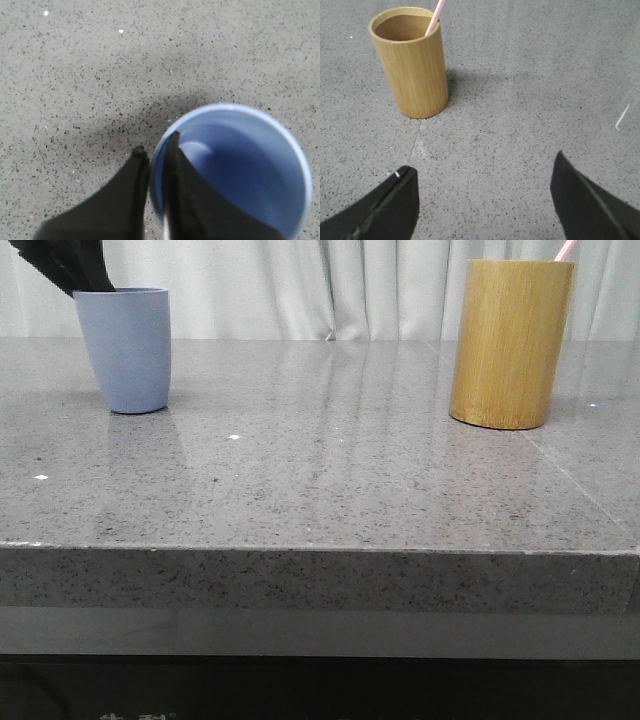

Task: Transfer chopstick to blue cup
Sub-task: 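Grasp the light blue cup rim with the left gripper and lift it, then move the blue cup toward the bamboo holder and set it down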

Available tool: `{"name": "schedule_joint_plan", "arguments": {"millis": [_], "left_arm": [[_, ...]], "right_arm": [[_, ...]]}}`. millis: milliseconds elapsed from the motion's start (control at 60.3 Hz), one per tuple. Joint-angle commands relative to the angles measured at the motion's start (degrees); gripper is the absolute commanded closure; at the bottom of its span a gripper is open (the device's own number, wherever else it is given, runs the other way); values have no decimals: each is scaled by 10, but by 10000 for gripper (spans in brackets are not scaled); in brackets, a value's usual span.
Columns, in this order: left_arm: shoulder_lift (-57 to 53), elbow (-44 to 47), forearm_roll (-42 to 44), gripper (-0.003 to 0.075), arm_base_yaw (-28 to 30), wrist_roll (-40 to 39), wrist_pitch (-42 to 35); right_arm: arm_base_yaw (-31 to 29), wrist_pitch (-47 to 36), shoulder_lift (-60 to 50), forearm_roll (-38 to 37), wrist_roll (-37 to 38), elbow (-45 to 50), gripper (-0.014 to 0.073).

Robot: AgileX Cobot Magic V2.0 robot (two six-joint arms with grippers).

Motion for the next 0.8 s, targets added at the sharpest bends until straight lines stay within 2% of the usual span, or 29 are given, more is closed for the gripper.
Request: {"name": "schedule_joint_plan", "arguments": {"millis": [0, 182, 431, 613, 779], "left_arm": [[-30, -28, -3, 739, -3, 0, -19], [-30, -66, -7, 739, -19, 0, 4], [-30, -119, -18, 739, -87, 2, 3], [-15, -123, -21, 739, -141, 12, 0], [8, -124, -22, 739, -167, 12, -15]], "right_arm": [[-1, -38, 5, 0, -6, -15, 33], [-1, -38, 5, 0, -6, -15, 33], [-1, -38, 5, 0, -6, -15, 33], [-1, -38, 5, 0, -6, -15, 33], [-1, -38, 5, 0, -6, -15, 33]]}}
